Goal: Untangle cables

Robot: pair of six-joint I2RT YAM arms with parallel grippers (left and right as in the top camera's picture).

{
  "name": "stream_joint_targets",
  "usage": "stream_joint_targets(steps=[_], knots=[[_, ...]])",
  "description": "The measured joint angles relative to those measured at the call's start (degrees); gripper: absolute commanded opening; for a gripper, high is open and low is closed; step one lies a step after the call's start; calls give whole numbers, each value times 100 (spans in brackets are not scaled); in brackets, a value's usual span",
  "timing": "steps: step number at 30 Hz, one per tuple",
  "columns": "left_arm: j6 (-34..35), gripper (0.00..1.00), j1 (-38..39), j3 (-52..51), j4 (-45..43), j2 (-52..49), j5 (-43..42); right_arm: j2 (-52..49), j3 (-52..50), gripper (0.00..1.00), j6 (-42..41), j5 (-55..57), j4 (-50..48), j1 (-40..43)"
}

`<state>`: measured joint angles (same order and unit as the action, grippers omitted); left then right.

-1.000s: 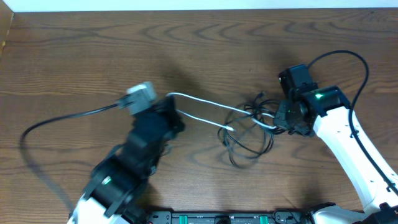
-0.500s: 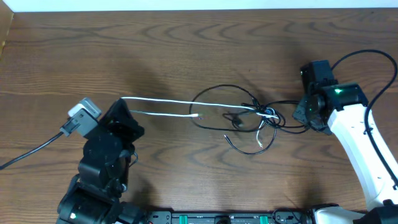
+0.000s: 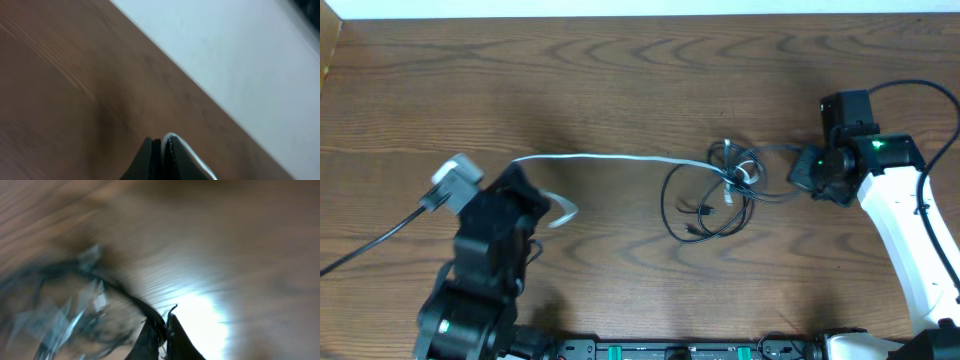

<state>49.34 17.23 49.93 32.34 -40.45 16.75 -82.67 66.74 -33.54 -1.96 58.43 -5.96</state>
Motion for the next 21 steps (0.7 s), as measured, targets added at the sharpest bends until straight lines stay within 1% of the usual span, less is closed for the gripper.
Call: stream_joint_targets(steps=[3, 6, 10, 13, 14, 15, 16, 17, 18, 19, 21], knots=[[22, 8, 0, 0, -74, -535, -546, 0, -2, 1, 820, -1215, -251, -179], [26, 8, 0, 0, -227, -1156, -1141, 0, -2, 1, 1443, -2138, -396, -442], [-15, 8, 0, 0, -435, -1832, -1941, 0, -4, 1, 1816, -2634, -612, -719], [-103, 8, 0, 0, -529, -2297, -2455, 0, -4, 2, 1912, -2695, -732, -859], [-149, 9, 0, 0, -540, -2441, -2608, 0, -4, 2, 1910, -2691, -758, -881], [-179, 26, 0, 0, -540, -2551, -2712, 0, -4, 2, 1904, -2677, -778, -898], [-249, 48, 0, 0, -540, -2682, -2822, 0, -4, 2, 1904, -2673, -793, -914], [-295, 68, 0, 0, -542, -2785, -2900, 0, -4, 2, 1906, -2662, -798, -931], [-348, 86, 0, 0, -538, -2872, -2940, 0, -4, 2, 1906, -2636, -785, -942], [-382, 91, -4, 0, -535, -2938, -2977, 0, -4, 2, 1891, -2540, -728, -949], [-442, 91, -22, 0, -533, -3042, -2999, 0, -4, 2, 1766, -2186, -549, -968]])
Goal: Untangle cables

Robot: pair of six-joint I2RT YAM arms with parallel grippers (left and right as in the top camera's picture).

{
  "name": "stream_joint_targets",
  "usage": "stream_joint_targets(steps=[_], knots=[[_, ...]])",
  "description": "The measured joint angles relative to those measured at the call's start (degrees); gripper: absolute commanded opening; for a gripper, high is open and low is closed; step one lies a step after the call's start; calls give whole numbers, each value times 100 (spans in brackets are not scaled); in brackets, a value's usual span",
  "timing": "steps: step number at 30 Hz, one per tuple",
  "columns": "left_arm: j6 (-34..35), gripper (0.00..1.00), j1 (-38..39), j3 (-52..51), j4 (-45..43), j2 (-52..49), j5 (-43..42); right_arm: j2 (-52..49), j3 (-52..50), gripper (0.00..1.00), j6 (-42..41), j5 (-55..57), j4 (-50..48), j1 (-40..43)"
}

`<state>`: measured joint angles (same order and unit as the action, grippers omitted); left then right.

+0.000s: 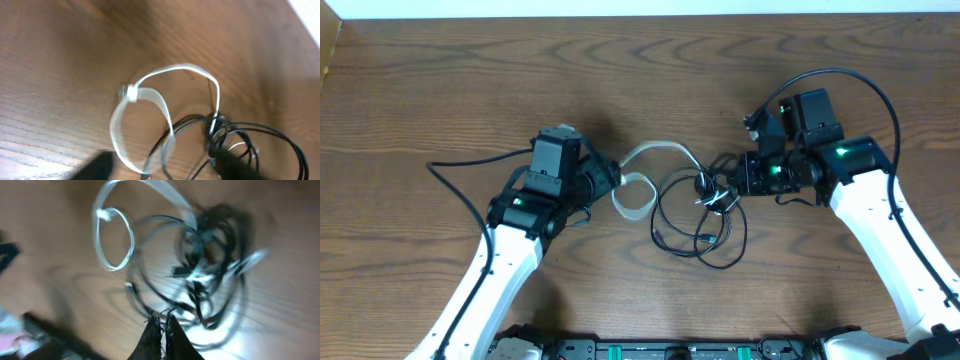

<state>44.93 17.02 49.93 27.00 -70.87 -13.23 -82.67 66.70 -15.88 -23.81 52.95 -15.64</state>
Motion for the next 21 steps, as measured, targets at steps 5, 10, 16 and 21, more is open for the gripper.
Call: stream_joint_targets(steps=[5, 10, 16, 21], knots=[[-20, 91, -9, 0, -2, -31, -31, 0, -2, 1, -673, 1537, 422, -9], [-22, 92, 57, 0, -2, -31, -354, -13, -2, 4, -968, 2264, 511, -9], [-22, 91, 610, 0, -17, -31, -531, -393, -52, 20, -1397, 2771, 911, -9], [-2, 91, 918, 0, -13, -37, -168, -485, -76, 39, -1130, 2658, 721, -74]])
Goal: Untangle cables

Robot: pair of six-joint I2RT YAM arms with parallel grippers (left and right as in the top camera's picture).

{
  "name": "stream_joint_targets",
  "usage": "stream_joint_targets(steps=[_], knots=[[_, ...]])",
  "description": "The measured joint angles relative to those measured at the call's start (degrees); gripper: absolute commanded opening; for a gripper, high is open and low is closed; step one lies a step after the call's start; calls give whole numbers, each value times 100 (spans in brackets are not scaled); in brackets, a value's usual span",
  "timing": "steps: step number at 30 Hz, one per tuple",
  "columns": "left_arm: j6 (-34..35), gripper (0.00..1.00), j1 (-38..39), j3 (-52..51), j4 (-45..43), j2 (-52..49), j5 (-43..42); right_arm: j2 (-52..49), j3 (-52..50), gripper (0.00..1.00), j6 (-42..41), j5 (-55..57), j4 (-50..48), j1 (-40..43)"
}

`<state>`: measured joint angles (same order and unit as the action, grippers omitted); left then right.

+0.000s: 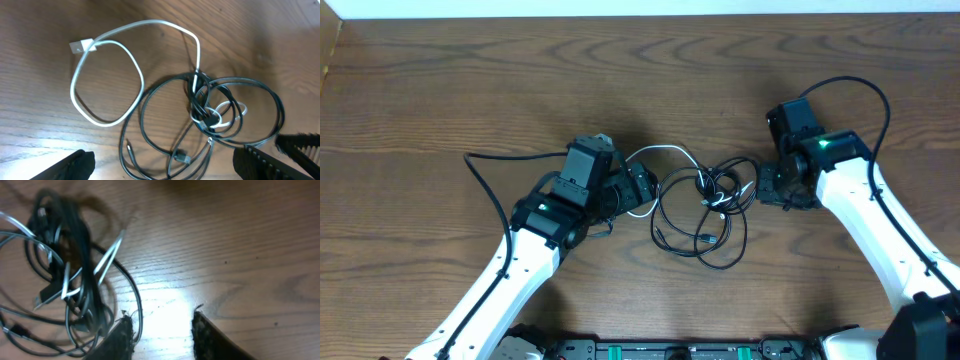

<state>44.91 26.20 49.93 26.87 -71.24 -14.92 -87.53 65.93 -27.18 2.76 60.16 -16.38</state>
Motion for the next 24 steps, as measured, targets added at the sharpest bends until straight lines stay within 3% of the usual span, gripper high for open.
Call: stream_joint_targets(steps=[7, 10, 24], knots=[[297, 91, 17, 0, -9, -133, 479, 737, 168, 35, 111, -702, -660, -35], [411, 91, 17, 0, -20, -251, 568, 866, 179, 28, 142, -1283, -1150, -186], [483, 91, 17, 0, -9, -452, 634, -787, -903, 20, -1252, -1786, -1847, -629]])
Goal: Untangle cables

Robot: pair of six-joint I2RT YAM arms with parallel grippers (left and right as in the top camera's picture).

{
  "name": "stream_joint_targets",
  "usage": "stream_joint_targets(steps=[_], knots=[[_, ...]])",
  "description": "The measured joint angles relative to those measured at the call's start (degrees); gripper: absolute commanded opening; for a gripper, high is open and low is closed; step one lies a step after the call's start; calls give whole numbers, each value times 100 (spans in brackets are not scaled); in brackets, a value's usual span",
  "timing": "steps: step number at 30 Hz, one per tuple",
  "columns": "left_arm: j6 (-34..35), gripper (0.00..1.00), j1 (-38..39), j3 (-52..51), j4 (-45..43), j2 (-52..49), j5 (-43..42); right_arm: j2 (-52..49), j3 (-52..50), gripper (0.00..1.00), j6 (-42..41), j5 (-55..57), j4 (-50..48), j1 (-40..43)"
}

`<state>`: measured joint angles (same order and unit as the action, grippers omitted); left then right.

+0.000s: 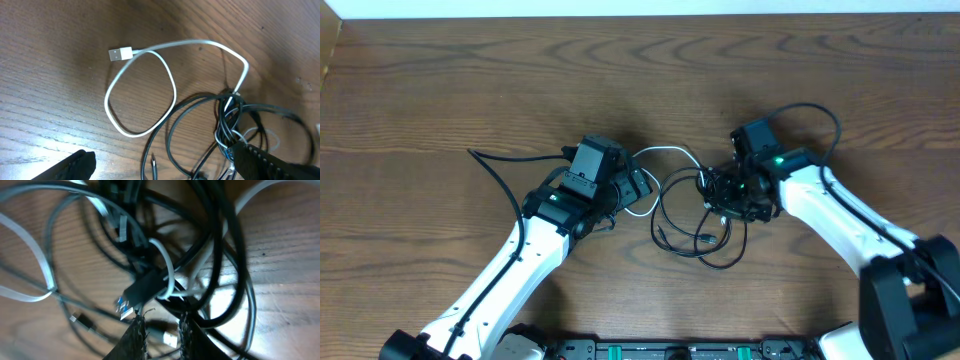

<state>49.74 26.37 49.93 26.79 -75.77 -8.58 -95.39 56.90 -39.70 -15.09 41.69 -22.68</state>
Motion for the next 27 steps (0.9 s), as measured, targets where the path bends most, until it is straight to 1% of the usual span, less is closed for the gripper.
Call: stream_joint_targets(steps=[2, 3, 6, 12, 19, 26, 27], knots=[[0, 92, 0, 0, -2, 0, 0, -151, -42, 22, -131, -13, -105, 0], [2, 92, 0, 0, 0, 0, 0, -201, -46, 25, -179, -17, -155, 0], [0, 91, 0, 0, 0, 0, 0, -216, -48, 26, -278, -9, -313, 0], [0, 91, 0, 0, -2, 0, 0, -216, -50, 24, -525, 339, -507, 0], [2, 91, 0, 0, 2, 0, 0, -229, -243, 24, -728, 505, -1235, 0], [2, 91, 0, 0, 33, 0, 0, -560, -380, 23, -986, 509, -2013, 0], [2, 92, 0, 0, 46, 0, 0, -599, -361, 21, -1060, 505, -2065, 0]])
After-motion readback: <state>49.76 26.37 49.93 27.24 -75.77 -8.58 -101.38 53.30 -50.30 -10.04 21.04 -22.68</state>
